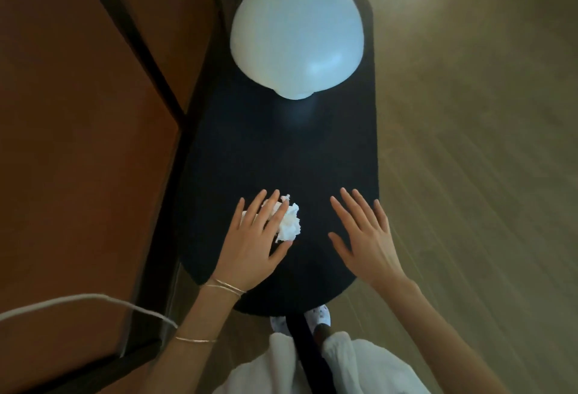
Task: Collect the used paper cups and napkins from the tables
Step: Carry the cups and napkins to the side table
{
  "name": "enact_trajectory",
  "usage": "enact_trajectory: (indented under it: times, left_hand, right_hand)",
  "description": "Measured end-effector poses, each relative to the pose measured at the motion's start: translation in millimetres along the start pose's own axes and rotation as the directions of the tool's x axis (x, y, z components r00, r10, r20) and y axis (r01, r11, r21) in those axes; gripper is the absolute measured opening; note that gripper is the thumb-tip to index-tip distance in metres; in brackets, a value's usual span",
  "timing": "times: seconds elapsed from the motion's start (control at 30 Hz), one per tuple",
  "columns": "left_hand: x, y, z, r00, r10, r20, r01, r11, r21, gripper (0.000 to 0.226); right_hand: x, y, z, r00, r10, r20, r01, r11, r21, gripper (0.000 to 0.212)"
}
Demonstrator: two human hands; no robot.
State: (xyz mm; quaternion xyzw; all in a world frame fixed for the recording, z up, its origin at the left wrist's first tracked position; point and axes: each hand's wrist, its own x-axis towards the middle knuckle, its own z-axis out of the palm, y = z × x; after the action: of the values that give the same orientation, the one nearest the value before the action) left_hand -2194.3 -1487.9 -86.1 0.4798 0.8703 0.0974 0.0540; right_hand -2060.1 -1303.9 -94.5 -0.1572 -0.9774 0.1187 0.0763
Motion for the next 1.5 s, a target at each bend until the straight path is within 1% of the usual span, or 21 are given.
enact_trajectory:
  times: [0.17, 0.3, 0.43, 0.6, 0.67, 0.8, 1.0, 1.07, 1.17, 1.3, 1.4, 1.5]
  left_hand:
    - [8.4, 39.2, 17.9, 0.977, 0.173, 0.124, -0.178, 0.983, 0.034, 0.066]
    - [7.0, 87.6, 30.5, 0.924, 0.337, 0.183, -0.343, 0.939, 0.003, 0.065]
    - [-5.6, 146.7, 45.0, 0.835, 0.497, 0.235, -0.507, 0.862, -0.022, 0.065]
    - [-39.1, 239.3, 63.8, 0.683, 0.671, 0.287, -0.681, 0.728, -0.08, 0.066]
    - [-59.1, 281.2, 69.0, 0.609, 0.736, 0.296, -0.742, 0.66, -0.116, 0.064]
    - [-104.1, 369.6, 74.7, 0.438, 0.857, 0.272, -0.853, 0.491, -0.174, 0.058]
    - [-168.9, 494.8, 81.6, 0.196, 0.95, 0.244, -0.947, 0.247, -0.203, 0.057]
    - [-188.6, 531.8, 82.7, 0.114, 0.965, 0.235, -0.961, 0.168, -0.221, 0.056]
    - [-217.3, 581.4, 84.1, -0.026, 0.975, 0.22, -0.971, 0.028, -0.237, 0.054]
    - [-253.0, 640.6, 86.7, -0.2, 0.965, 0.166, -0.951, -0.151, -0.271, 0.055]
    - [-274.3, 678.9, 97.9, -0.301, 0.945, 0.13, -0.918, -0.25, -0.306, 0.054]
    - [-290.3, 715.8, 114.1, -0.392, 0.911, 0.128, -0.883, -0.333, -0.332, 0.054]
  right_hand:
    - [-66.6, 19.7, -8.3, 0.982, 0.19, 0.012, -0.19, 0.981, -0.03, 0.063]
    - [-125.9, 34.7, -16.5, 0.938, 0.347, 0.019, -0.347, 0.938, 0.0, 0.06]
    - [-201.1, 45.1, -29.2, 0.862, 0.504, -0.056, -0.502, 0.864, 0.044, 0.059]
    - [-321.0, 50.2, -53.5, 0.731, 0.673, -0.111, -0.673, 0.739, 0.048, 0.061]
    - [-372.6, 47.9, -66.5, 0.671, 0.731, -0.125, -0.734, 0.679, 0.033, 0.06]
    - [-475.0, 39.8, -90.9, 0.536, 0.827, -0.168, -0.836, 0.548, 0.027, 0.057]
    - [-613.9, 18.6, -122.2, 0.31, 0.905, -0.29, -0.945, 0.326, 0.008, 0.054]
    - [-650.3, 8.2, -131.9, 0.227, 0.915, -0.334, -0.968, 0.248, 0.023, 0.052]
    - [-692.9, -8.9, -144.1, 0.105, 0.912, -0.397, -0.988, 0.142, 0.066, 0.047]
    - [-733.6, -26.1, -152.2, -0.056, 0.872, -0.486, -0.989, 0.018, 0.148, 0.04]
    - [-754.4, -31.9, -149.4, -0.198, 0.839, -0.506, -0.972, -0.1, 0.215, 0.043]
    - [-776.3, -30.5, -140.5, -0.289, 0.825, -0.486, -0.952, -0.192, 0.24, 0.046]
